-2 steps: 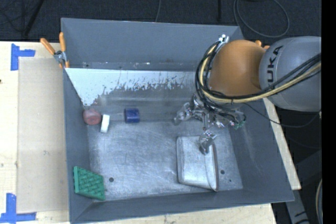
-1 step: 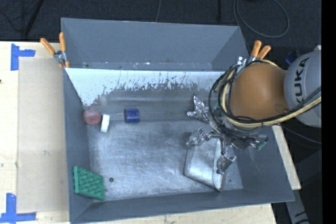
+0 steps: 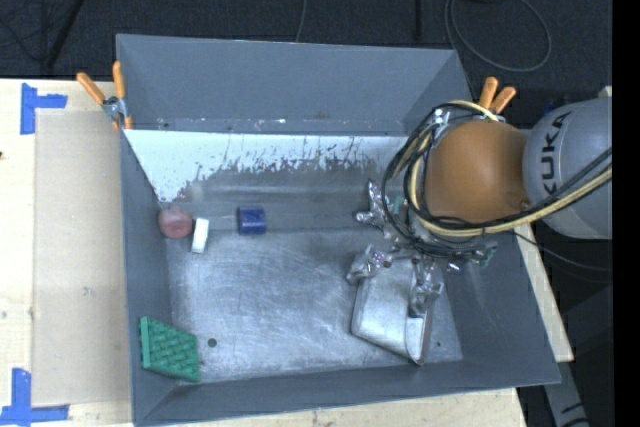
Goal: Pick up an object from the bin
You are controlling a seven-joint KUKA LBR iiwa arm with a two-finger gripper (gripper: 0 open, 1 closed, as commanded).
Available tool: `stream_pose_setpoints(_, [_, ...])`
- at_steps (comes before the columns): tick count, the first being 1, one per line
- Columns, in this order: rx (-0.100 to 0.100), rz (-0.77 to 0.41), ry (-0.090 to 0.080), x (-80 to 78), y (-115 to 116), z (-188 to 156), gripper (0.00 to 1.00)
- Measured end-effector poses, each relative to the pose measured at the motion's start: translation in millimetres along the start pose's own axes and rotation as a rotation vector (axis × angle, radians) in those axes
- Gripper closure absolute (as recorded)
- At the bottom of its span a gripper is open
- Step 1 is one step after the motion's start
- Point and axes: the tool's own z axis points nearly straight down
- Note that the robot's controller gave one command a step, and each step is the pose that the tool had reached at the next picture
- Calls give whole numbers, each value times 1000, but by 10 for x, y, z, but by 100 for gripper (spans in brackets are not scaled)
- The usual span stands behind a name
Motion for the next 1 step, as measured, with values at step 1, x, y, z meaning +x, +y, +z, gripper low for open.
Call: stream_pose_setpoints(1, [1,4,-1,3,-9,-15,100])
